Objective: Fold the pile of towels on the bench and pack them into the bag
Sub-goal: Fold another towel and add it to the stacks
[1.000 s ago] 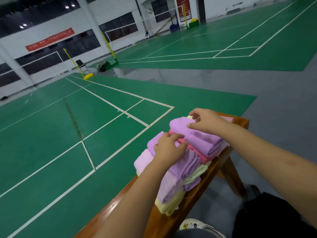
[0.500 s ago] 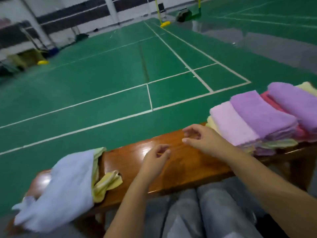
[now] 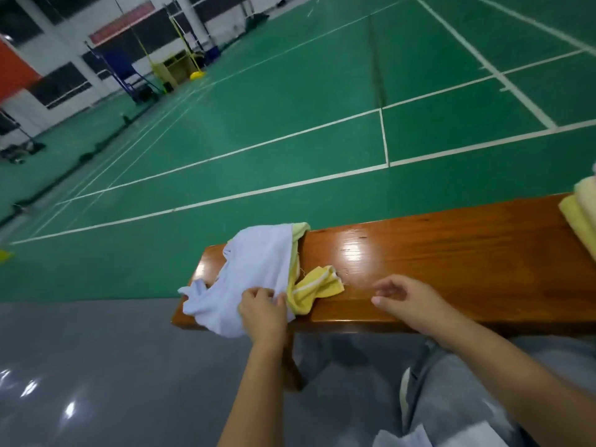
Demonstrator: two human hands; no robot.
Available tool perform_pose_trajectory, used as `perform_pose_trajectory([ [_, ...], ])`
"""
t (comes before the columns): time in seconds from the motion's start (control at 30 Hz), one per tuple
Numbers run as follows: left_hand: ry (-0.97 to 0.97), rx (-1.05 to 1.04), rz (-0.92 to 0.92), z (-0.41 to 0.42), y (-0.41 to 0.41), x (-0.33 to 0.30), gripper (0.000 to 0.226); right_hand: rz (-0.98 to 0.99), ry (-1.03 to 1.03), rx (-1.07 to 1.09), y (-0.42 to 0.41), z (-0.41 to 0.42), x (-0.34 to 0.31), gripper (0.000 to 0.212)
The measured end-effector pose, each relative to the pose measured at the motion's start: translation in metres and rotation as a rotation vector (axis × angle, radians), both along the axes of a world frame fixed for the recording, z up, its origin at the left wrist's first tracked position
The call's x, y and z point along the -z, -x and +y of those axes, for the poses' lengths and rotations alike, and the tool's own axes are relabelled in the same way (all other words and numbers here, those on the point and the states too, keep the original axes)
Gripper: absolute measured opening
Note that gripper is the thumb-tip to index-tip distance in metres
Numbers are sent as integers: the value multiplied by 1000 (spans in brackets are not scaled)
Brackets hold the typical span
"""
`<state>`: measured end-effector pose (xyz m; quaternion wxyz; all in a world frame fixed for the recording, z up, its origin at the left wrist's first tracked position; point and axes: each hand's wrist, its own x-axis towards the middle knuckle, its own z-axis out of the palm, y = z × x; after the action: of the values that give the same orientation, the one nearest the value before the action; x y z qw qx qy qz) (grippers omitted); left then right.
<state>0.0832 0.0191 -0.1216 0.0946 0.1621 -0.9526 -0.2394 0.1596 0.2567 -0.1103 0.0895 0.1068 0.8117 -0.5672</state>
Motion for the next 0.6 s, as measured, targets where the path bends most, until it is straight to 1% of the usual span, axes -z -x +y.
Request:
perform_pose_trajectory([
  [0.1, -48, 15, 27, -8, 6, 1, 18, -12, 7, 18, 3, 2, -3, 22],
  [0.23, -342, -12, 66, -10, 1, -24, 20, -6, 22, 28, 5, 0, -6, 17],
  [0.37, -490, -40, 245, -6, -7, -54, 18, 9, 10, -65, 10, -11, -14, 19],
  [0.43, -539, -26, 342, -4, -13, -67, 17, 51, 34, -133, 15, -19, -21, 26],
  [0.5, -563, 8, 435, -4, -20, -81, 18, 111, 72, -220, 23, -30, -29, 38],
  [0.53, -580, 31, 479, -4, -23, -88, 19, 149, 63, -265, 29, -37, -34, 47],
  [0.6, -621, 66, 543, -7, -27, -101, 24, 223, -23, -361, 41, -53, -45, 64],
])
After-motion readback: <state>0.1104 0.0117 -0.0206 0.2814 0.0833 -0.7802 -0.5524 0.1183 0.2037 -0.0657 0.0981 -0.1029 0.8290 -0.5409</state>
